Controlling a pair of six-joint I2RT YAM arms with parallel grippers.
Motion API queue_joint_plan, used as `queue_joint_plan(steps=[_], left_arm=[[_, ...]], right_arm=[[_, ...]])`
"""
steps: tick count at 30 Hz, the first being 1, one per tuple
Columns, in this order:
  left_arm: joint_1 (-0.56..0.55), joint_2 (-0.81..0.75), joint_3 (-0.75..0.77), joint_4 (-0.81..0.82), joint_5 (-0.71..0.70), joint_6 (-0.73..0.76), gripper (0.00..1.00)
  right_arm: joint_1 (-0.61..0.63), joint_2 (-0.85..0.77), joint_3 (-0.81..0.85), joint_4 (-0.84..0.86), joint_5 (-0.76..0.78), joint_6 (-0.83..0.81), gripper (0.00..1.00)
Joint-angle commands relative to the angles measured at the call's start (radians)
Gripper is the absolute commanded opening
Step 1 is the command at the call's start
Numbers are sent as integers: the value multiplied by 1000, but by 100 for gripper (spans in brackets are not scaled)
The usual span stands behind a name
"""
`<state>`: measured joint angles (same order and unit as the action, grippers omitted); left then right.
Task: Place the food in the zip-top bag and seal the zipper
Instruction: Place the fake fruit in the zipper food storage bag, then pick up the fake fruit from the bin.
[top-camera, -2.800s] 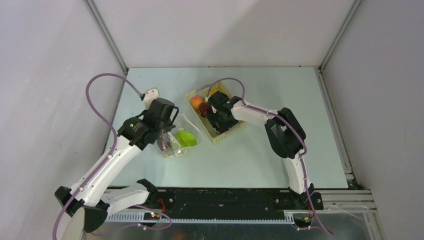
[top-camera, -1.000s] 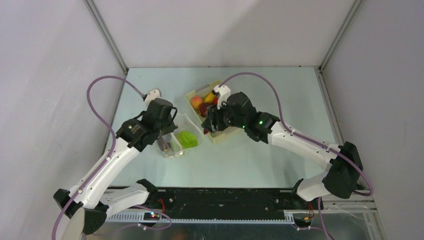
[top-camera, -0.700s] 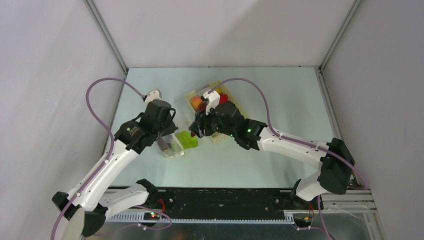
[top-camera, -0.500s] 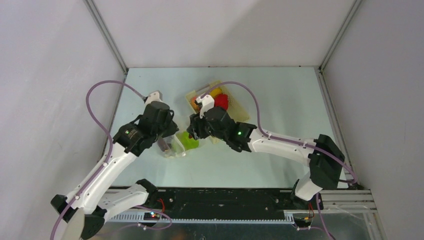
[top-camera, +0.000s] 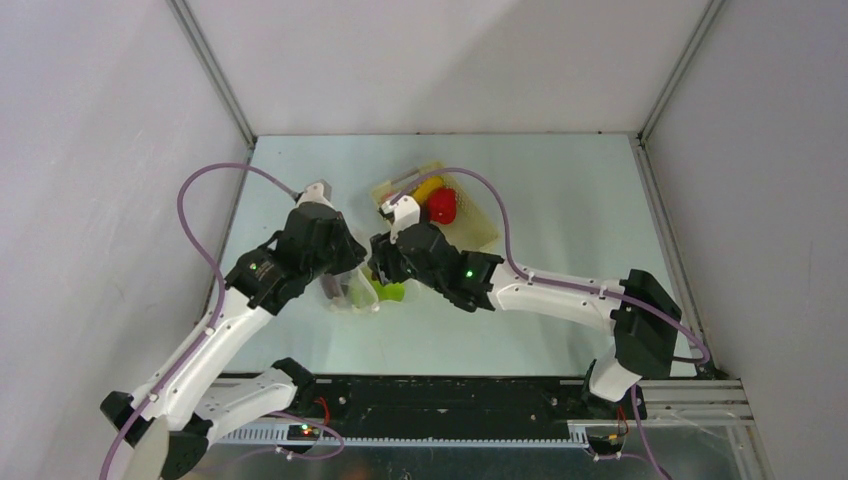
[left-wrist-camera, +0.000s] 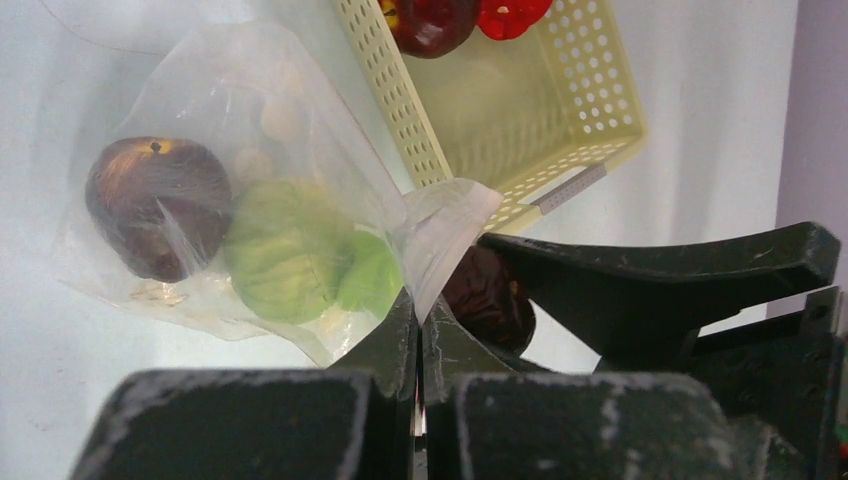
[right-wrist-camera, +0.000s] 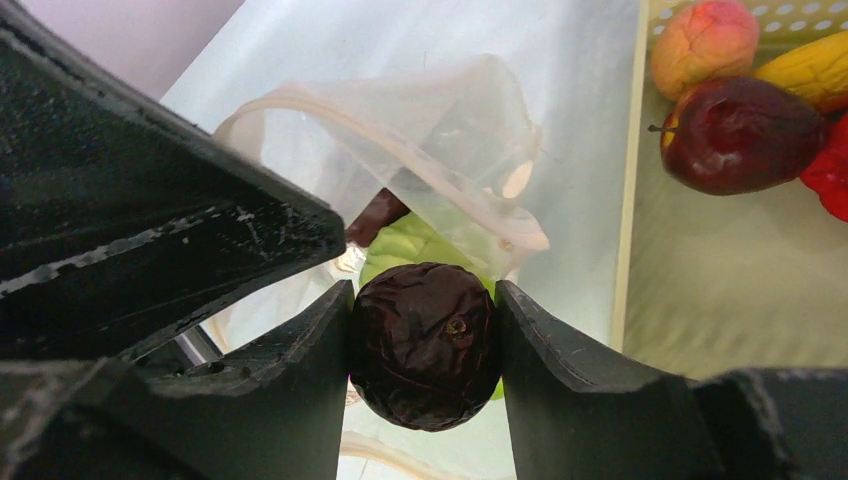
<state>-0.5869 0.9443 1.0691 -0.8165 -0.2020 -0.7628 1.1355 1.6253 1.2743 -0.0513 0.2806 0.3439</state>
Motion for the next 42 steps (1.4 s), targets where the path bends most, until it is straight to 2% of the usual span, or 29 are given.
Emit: queue_joint_plan(steps=[1, 7, 10, 12, 18, 27, 32, 37, 42], left_arm=[[-7, -33, 16, 67, 58, -28, 0], [-11, -53, 3, 107, 88, -39, 0], [-11, -45, 0, 100, 86, -41, 0], [-11, -43, -2, 96, 83, -41, 0], [-11, -51, -15, 94, 64, -46, 0], [-11, -53, -16, 65, 22, -44, 0], [-10, -52, -8, 28, -37, -36, 0], [-10, -48, -4, -26, -104, -36, 0], [-10, -48, 18, -91, -211, -44, 0]], right_arm=[[25, -53, 42, -13, 29, 4, 41], [45, -69, 38, -27, 40, 2, 46], [48, -62, 38, -17, 31, 4, 62], [48, -60, 37, -15, 22, 5, 67], [52, -68, 37, -31, 17, 3, 74], [51, -103, 36, -77, 19, -14, 77], [49, -150, 36, -144, 98, -41, 85], [-5, -201, 17, -180, 105, -47, 96], [-119, -251, -36, -156, -7, -18, 99]])
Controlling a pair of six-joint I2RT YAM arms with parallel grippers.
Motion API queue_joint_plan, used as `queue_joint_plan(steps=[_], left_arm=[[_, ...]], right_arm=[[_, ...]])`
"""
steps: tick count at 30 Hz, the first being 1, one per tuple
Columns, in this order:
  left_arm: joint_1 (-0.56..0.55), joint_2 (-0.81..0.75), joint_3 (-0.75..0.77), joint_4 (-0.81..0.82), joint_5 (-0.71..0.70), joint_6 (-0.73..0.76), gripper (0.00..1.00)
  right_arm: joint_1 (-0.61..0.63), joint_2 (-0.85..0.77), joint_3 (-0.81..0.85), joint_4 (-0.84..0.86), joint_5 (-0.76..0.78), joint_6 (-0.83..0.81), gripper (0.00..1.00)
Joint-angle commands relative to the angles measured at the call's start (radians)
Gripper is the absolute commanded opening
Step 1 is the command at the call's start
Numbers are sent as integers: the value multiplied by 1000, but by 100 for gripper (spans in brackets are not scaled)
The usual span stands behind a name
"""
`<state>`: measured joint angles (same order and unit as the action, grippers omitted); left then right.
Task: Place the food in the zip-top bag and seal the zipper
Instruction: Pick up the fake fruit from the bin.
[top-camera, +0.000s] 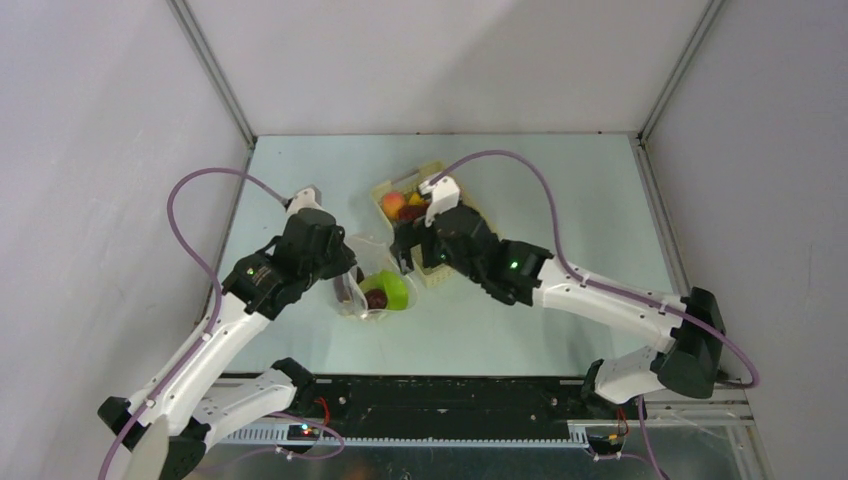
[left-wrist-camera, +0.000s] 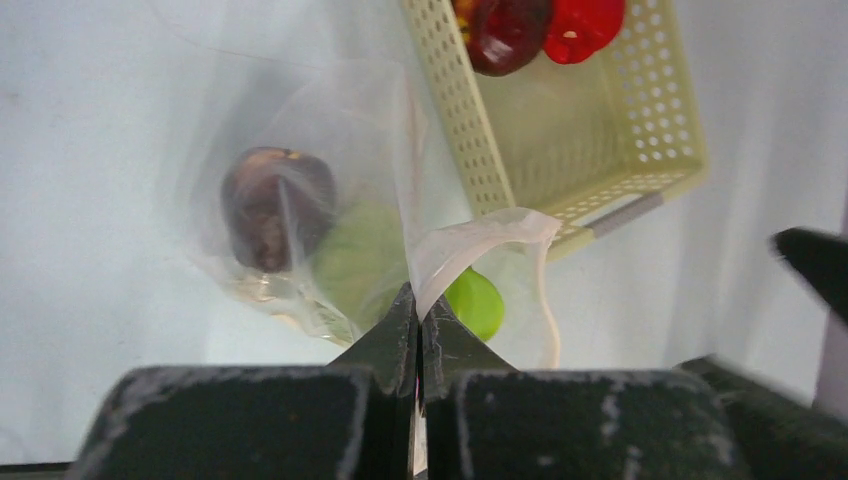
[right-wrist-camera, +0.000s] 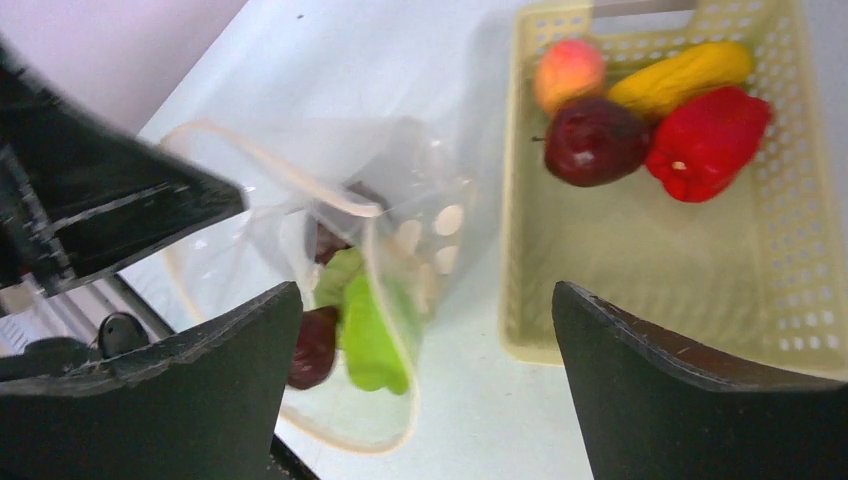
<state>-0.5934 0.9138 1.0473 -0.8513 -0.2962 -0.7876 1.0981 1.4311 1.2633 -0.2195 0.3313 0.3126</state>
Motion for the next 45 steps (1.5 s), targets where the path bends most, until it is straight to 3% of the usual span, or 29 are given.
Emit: queue_joint_plan(steps=[1, 8, 12, 29, 36, 45], left_arm=[[-4, -18, 43, -71, -142, -21, 0], [0, -6, 79, -112, -207, -16, 0], [6, 6, 95, -122, -225, -7, 0], [11, 0, 86, -109, -209, 24, 0], [11, 1, 75, -101, -195, 30, 0], [11, -11, 66, -100, -191, 31, 0]], right_arm=[[-125, -58, -33, 12, -78, 31, 99], [-288, 32, -41, 48, -178, 120, 99], [-346, 111, -38, 93, -159, 275, 100], [-340, 499, 190, 95, -29, 533, 99], [-317, 608, 350, -29, 44, 555, 99], [-314, 690, 387, -56, 54, 609, 99]])
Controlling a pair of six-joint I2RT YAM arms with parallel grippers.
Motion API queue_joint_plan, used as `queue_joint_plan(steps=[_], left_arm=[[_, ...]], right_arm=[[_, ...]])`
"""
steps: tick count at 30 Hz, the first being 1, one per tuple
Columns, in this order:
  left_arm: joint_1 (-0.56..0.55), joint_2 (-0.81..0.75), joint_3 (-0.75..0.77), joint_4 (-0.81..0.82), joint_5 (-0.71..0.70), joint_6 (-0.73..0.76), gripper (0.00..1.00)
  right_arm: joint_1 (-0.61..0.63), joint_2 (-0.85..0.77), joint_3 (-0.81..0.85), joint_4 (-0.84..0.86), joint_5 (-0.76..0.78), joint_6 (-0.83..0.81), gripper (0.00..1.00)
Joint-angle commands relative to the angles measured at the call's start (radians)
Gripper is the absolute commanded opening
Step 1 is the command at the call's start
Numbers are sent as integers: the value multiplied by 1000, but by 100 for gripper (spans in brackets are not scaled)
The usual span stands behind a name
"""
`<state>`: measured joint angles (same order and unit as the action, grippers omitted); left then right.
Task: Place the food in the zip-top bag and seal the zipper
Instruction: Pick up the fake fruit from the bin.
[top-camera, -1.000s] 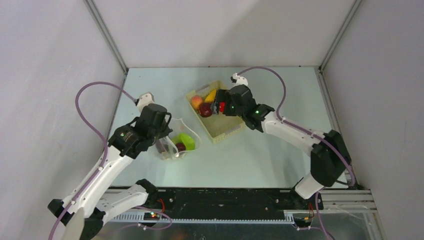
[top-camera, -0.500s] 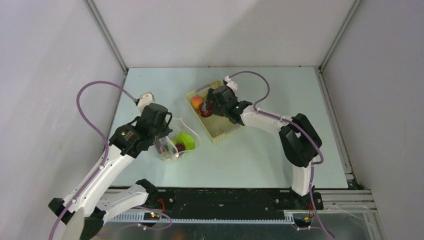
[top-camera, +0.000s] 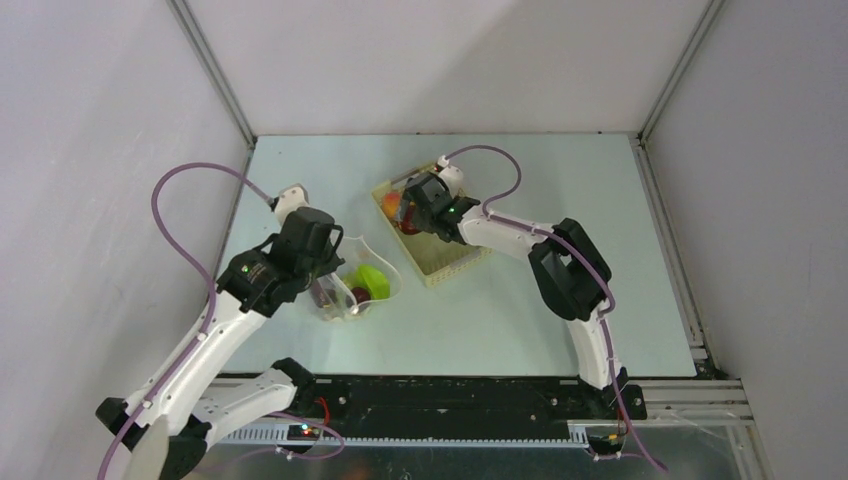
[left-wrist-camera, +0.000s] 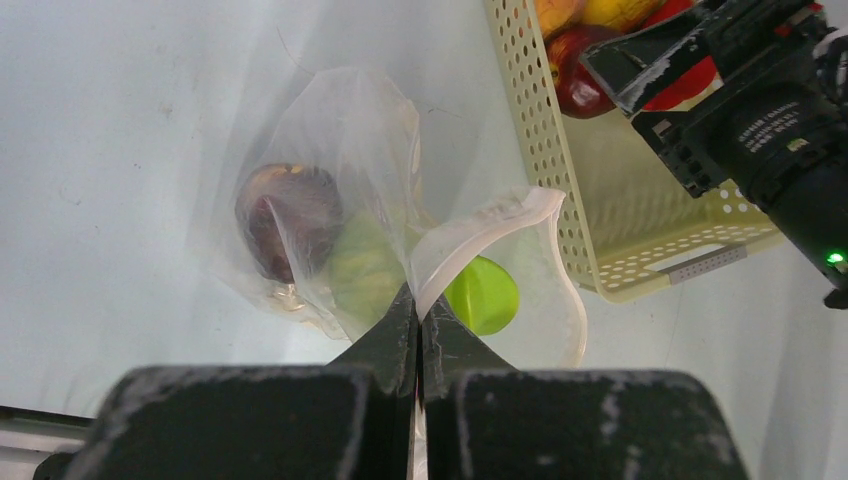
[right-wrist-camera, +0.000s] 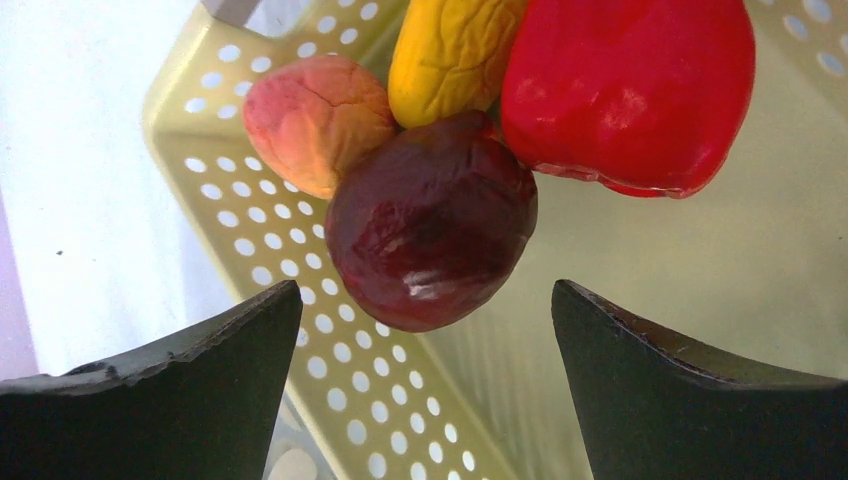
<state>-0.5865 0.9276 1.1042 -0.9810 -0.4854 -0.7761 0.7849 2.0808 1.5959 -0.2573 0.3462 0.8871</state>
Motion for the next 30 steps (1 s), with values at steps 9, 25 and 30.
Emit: queue_joint_plan(steps=[9, 25, 30], left_arm=[[4, -18, -1, 43, 12, 20, 0], [5, -8, 2, 50, 20, 24, 0], [5, -13, 4, 49, 20, 24, 0]], right_arm=[[-8, 110, 104, -35, 26, 30, 99], [-30, 98, 66, -29, 44, 19, 89], [-32, 79, 41, 4, 30, -4, 78]])
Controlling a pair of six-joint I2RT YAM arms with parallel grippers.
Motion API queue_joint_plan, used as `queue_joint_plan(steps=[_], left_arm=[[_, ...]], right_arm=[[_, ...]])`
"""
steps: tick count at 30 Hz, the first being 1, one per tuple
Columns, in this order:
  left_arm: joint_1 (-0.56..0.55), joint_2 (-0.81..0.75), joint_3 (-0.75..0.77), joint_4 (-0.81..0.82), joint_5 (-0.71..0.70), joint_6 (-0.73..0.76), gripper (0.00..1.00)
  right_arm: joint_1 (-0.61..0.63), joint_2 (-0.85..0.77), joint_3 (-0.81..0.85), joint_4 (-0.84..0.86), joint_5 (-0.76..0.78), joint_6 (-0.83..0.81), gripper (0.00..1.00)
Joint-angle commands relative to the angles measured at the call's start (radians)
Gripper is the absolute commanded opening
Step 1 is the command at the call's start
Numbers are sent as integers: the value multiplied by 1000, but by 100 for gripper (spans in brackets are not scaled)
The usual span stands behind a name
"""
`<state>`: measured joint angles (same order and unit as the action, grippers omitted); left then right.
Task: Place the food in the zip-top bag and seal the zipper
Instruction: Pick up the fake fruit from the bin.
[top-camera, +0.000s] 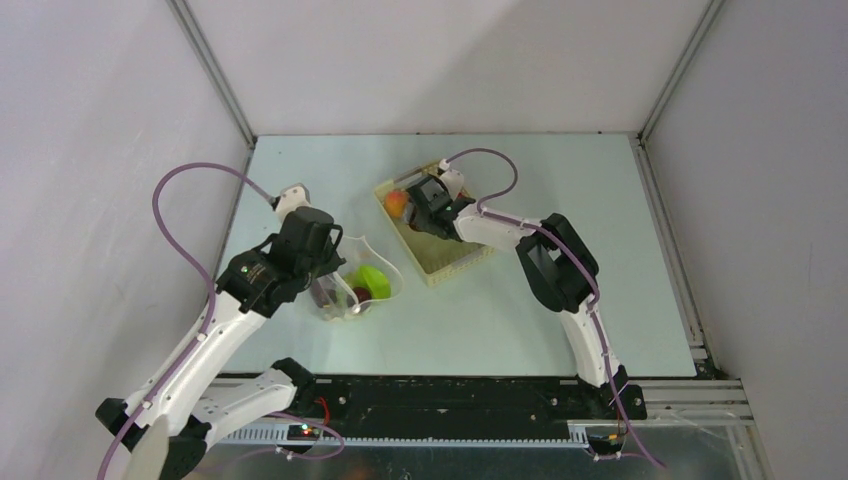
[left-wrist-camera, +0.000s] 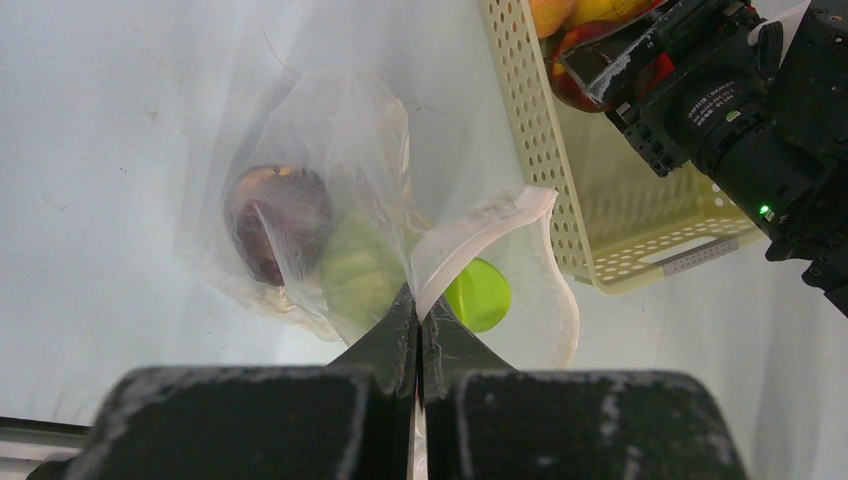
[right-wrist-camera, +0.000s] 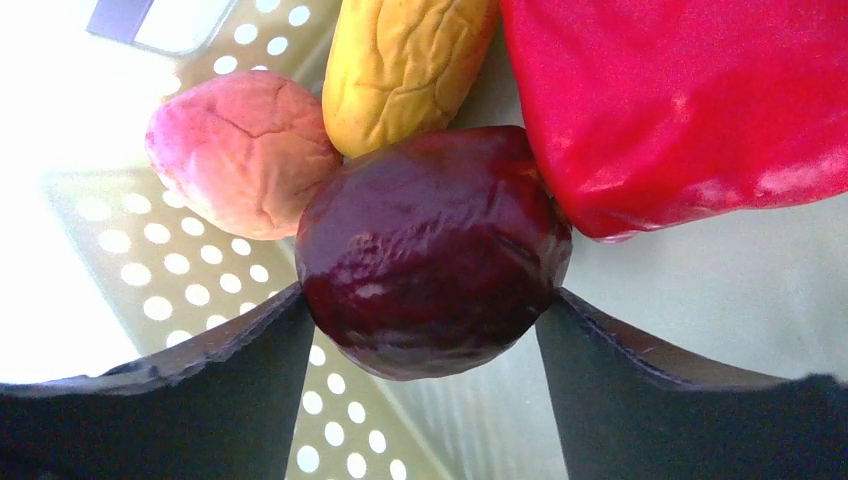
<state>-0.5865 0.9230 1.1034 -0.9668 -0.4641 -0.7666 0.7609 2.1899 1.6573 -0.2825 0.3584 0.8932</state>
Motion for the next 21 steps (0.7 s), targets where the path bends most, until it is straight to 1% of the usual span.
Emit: queue_joint_plan(steps=[1, 2, 4, 6, 9, 11, 13, 16, 20, 21], left_arm=[[5, -7, 5, 37, 0, 15, 0], [5, -7, 6, 37, 1, 15, 0], [6, -5, 6, 40, 5, 16, 0], [6, -3, 8, 42, 9, 16, 0], [5, 0, 15, 46, 23, 20, 0], [5, 0, 17, 54, 40, 23, 0], [5, 9, 26, 54, 57, 25, 0], [4, 25, 36, 58, 95, 26, 0], [4, 24, 38, 71, 132, 25, 0], [4, 20, 37, 73, 148, 26, 0]], right_arm=[[-9, -37, -39, 39, 14, -21, 75], [-8, -58, -50, 73, -2, -31, 69], [-6, -98, -91, 108, -10, -51, 61], [-2, -145, -134, 135, -8, -69, 55], [6, -235, -210, 171, 5, -106, 51], [10, -290, -248, 192, 13, -136, 44], [15, -338, -276, 210, 11, -176, 40], [31, -397, -320, 226, -6, -251, 38], [46, -496, -393, 269, -98, -326, 36], [49, -511, -407, 306, -141, -339, 36]])
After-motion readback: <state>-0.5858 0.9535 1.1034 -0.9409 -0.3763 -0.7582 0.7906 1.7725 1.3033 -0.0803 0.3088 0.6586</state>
